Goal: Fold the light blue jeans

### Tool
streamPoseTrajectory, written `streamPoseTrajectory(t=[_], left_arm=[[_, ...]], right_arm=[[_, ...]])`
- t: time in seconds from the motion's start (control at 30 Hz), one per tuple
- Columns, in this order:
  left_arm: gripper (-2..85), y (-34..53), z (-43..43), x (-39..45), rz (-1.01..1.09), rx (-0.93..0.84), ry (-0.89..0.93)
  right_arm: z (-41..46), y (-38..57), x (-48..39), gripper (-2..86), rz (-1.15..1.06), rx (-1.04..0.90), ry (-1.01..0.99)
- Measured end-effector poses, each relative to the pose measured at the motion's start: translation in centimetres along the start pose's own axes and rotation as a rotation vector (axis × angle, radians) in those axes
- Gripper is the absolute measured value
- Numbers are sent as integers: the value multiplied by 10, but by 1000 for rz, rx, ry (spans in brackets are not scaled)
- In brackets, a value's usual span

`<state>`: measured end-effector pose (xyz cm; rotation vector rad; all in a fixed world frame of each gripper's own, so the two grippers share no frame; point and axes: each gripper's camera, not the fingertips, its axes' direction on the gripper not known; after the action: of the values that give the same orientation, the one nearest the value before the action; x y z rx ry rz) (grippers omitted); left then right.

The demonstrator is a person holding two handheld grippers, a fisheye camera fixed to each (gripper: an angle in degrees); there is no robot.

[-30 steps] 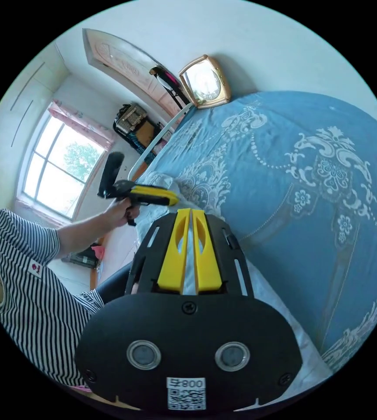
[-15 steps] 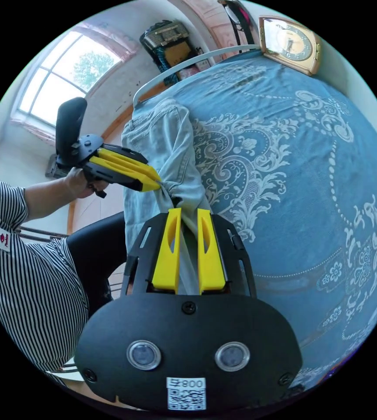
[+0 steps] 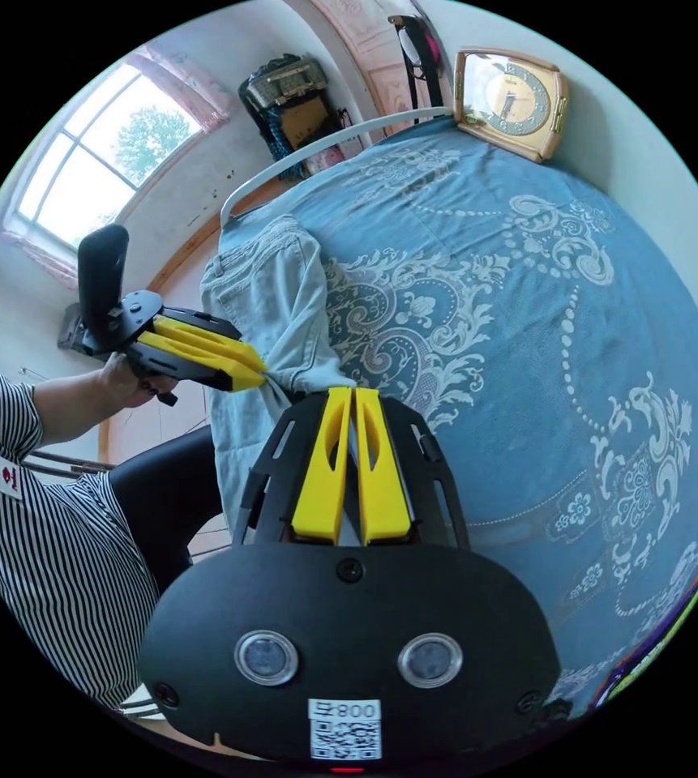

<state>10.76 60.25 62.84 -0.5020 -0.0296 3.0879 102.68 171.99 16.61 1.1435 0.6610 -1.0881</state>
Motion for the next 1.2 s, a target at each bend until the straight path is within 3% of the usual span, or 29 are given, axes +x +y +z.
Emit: streamPoseTrajectory(t=[0.13, 0.33, 0.63, 0.87, 1.03, 1.2], left_arm=[[17, -3, -16, -7, 10, -1, -1], [5, -6, -31, -21, -2, 17, 11], [6, -39, -3, -39, 26, -104, -20], [37, -66, -30, -56, 44, 41, 28], [60, -98, 0, -85, 70, -154, 117], [85, -109, 14, -101, 64, -196, 274]], right_arm=[[-3, -9, 8, 5, -5, -12, 20], [3, -16, 69, 4, 134, -13, -117], [30, -19, 122, 7, 231, -59, -230], [20, -2, 121, 9, 228, 5, -210], [21, 3, 121, 7, 229, 9, -187], [22, 3, 130, 5, 243, 16, -194]])
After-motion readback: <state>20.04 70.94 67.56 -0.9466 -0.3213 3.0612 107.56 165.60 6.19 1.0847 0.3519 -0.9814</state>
